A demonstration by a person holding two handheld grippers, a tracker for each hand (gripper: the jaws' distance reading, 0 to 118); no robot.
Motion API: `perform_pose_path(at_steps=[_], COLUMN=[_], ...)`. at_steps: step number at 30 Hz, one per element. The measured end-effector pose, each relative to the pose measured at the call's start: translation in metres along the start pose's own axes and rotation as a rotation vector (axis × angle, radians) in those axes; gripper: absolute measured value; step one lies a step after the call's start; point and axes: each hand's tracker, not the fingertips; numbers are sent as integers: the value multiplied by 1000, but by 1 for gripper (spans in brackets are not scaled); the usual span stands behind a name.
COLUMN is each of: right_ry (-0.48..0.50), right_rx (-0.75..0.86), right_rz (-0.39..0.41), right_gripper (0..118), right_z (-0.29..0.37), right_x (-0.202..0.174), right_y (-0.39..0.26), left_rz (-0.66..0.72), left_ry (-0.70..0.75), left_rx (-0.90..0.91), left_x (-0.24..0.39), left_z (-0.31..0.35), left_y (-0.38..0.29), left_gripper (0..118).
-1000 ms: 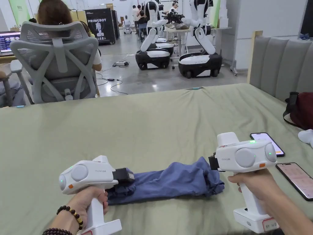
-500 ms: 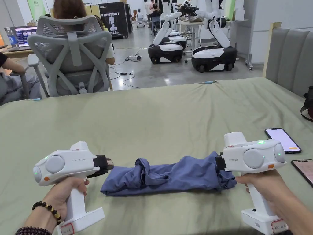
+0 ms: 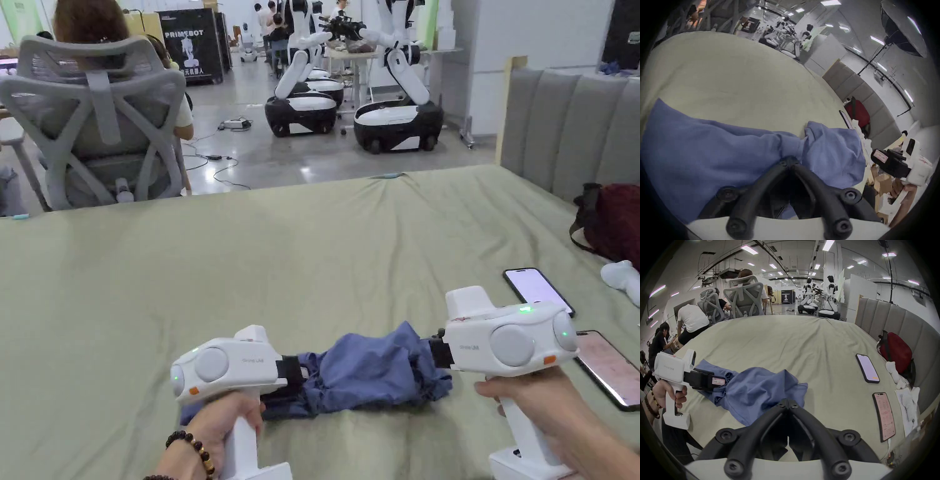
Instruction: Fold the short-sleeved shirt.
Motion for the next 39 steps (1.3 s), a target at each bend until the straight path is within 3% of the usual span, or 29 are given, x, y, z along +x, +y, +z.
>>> perform_pose_path(at_steps=[6, 12, 17, 21, 28, 29, 30, 31, 32, 33, 35, 39], right_ry=[-13, -5, -94, -46, -16, -19, -23, -26, -26, -26, -25, -15], right_rx=[20, 68, 124, 116, 108, 106, 104, 102, 101, 100, 97, 90], right_rz=[-17, -6, 38, 3, 37, 41, 42, 38, 34, 30, 22, 19], right_gripper=[0, 0, 0, 4, 4, 4, 4, 4, 4, 4, 4, 4], right_z=[6, -2, -4, -1, 6, 6, 6, 6, 5, 5, 4, 4], right_x=[3, -26, -58, -61, -60, -58, -56, -54, -52, -50, -48, -46], right_y=[-2, 8, 12, 13, 7, 6, 6, 6, 6, 5, 4, 3], left_rz=[-15, 54, 82, 127, 192, 203, 193, 191, 206, 215, 223, 234], left_ry=[-10, 10, 183, 124, 51, 11, -6, 13, 37, 55, 38, 71], left_rx=[25, 159, 206, 215, 223, 222, 229, 225, 215, 205, 220, 143], left_x=[-26, -48, -79, -86, -83, -85, -86, -84, -84, -83, -86, -87], left_z=[25, 100, 143, 160, 155, 153, 150, 144, 139, 133, 125, 98], left_y=[17, 8, 7, -5, -18, -18, -18, -17, -16, -15, -15, -14], left_gripper=[0, 0, 0, 0, 0, 5, 26, 74, 105, 118, 105, 97])
